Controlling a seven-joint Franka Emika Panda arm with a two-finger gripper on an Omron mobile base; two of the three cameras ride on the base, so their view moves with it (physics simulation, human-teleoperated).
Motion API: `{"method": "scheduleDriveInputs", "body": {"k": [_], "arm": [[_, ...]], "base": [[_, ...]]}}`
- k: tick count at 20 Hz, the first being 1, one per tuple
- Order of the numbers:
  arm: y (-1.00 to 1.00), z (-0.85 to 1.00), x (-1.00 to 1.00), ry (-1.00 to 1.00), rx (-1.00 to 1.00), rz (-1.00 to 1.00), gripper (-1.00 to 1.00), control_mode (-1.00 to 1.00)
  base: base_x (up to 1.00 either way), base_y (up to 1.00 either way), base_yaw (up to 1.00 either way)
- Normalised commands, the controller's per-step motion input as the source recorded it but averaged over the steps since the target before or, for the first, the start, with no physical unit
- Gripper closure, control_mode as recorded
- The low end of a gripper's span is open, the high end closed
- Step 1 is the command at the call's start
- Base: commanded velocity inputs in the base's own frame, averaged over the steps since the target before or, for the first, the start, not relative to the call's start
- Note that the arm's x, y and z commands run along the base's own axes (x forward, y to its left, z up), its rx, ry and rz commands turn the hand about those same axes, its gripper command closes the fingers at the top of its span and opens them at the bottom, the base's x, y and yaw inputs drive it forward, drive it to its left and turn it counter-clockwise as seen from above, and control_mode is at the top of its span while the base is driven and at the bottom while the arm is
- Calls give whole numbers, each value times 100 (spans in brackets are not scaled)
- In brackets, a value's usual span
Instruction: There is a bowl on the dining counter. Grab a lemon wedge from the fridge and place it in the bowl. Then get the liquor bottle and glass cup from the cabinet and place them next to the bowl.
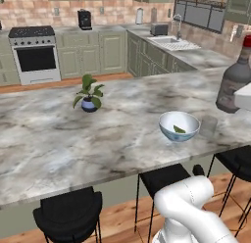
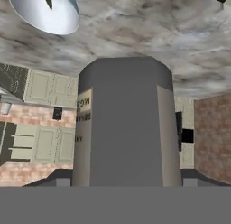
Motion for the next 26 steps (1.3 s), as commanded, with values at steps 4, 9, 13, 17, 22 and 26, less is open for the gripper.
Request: {"method": "scheduleDriveInputs", "body": {"k": [4,9,13,17,22,26], "arm": [[87,-23,14,0,-1,-26,100,-100],[100,-24,34,1,-2,-59,100,-100],[67,-31,35,8,-5,-62,100,-100],[8,-41,20,13,0,-48,100,-100],[3,-52,19,8,0,-41,100,-100],[0,-46,34,0,0,-27,100,-100]], "base": [[0,0,0],[0,0,0],[0,0,0],[0,0,0],[0,0,0],[0,0,0]]}}
